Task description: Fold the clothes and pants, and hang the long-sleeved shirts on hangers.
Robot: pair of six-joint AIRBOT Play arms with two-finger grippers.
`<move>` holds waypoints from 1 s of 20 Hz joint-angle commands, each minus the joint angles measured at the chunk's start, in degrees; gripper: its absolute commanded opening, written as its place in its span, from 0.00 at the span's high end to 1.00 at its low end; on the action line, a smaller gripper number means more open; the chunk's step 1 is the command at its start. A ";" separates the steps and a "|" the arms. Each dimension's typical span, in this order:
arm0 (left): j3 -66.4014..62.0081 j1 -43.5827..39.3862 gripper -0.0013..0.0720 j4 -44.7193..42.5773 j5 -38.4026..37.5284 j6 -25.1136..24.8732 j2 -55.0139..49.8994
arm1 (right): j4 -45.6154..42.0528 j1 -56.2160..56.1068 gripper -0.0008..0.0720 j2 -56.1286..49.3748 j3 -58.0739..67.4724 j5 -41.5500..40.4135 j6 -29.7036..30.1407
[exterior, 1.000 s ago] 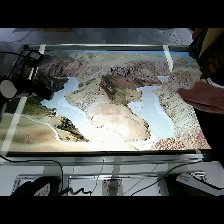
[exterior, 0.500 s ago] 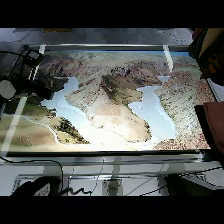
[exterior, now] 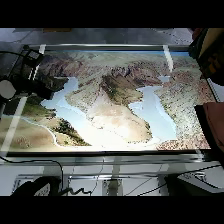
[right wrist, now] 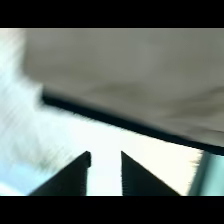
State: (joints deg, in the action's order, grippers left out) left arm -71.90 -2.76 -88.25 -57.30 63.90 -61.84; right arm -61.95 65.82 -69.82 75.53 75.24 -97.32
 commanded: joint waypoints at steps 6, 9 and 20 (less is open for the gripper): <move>0.02 0.00 0.98 0.00 0.02 -0.04 0.04 | 3.08 -47.98 0.96 1.25 0.31 -0.44 14.56; 0.02 0.00 0.98 0.00 0.02 -0.04 0.04 | -9.31 -62.05 0.96 2.32 0.28 2.80 14.51; 0.02 0.00 0.98 0.00 0.04 -0.04 0.04 | -31.87 -73.70 0.96 2.27 0.17 -1.49 -6.78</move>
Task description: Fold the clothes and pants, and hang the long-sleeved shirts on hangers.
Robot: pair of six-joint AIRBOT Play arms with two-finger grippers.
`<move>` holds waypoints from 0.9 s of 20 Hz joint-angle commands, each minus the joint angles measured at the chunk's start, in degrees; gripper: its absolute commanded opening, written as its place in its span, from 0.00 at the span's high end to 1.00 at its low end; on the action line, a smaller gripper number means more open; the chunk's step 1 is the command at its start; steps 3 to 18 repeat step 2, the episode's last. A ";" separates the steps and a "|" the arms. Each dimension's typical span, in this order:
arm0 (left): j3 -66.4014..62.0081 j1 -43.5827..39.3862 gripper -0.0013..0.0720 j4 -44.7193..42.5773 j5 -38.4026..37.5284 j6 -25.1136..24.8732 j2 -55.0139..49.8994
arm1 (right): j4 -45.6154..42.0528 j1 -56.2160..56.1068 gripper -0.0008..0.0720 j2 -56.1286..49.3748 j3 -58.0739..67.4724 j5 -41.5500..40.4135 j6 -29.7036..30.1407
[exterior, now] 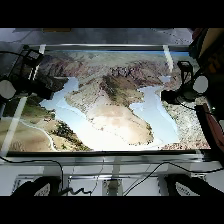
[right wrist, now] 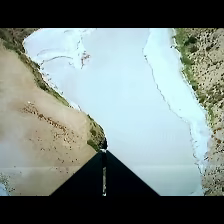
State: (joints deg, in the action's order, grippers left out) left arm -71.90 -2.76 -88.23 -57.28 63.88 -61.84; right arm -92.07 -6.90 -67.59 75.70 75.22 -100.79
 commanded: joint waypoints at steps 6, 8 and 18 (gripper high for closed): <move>0.02 0.00 0.98 -0.02 0.02 -0.02 0.04 | -1.75 -0.98 0.96 0.04 0.00 -1.44 -3.30; 0.02 0.00 0.98 -0.02 0.02 -0.02 0.04 | -1.75 -0.98 0.96 0.04 0.00 -1.44 -3.30; 0.02 0.00 0.98 -0.02 0.02 -0.02 0.04 | -1.75 -0.98 0.96 0.04 0.00 -1.44 -3.30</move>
